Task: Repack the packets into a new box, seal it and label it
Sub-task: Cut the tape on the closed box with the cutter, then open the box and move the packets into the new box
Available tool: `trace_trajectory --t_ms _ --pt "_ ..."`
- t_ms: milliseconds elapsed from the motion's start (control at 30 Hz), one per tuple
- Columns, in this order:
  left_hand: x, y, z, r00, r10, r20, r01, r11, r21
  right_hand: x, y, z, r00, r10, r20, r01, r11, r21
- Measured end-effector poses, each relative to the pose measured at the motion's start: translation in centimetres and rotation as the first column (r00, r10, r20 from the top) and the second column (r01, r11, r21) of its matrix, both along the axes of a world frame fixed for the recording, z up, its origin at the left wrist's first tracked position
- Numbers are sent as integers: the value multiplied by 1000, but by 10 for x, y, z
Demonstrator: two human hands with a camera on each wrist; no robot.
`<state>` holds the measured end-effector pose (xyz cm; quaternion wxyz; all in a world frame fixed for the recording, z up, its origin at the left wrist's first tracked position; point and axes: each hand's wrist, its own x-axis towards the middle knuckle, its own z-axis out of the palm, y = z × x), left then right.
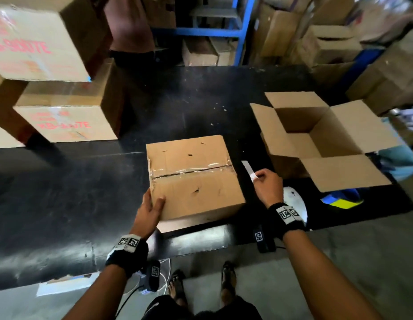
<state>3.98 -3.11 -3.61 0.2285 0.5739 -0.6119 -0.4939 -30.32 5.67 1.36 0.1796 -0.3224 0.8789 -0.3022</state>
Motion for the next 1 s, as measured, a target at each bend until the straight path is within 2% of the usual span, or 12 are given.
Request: trace_trajectory --t_ms 100,300,400,567,700,767,900,1000 --pt "-9 4 -4 995 96 32 -97 995 10 -33 24 -47 996 -32 87 19 990 138" --pt "-16 5 -15 973 193 127 -190 981 -37 -54 36 -128 970 18 243 -90 952 292" --pt "-16 4 -15 968 213 130 -209 977 -46 -56 32 -151 964 59 259 -151 925 349" --pt "-20 7 -10 957 241 162 -235 970 -52 -60 27 -168 960 97 261 -190 914 359" --pt "-19 6 -8 961 234 144 -230 972 -43 -58 24 -158 967 165 195 -227 902 367" --pt "-20 6 -7 964 228 138 -226 974 -33 -58 17 -138 968 197 153 -236 924 301" --pt "-17 5 -8 971 215 106 -215 977 -5 -45 -13 -78 951 270 148 -266 963 -47" --pt "-17 6 -6 975 206 79 -208 978 12 -26 -35 -37 910 410 62 -385 890 -245"
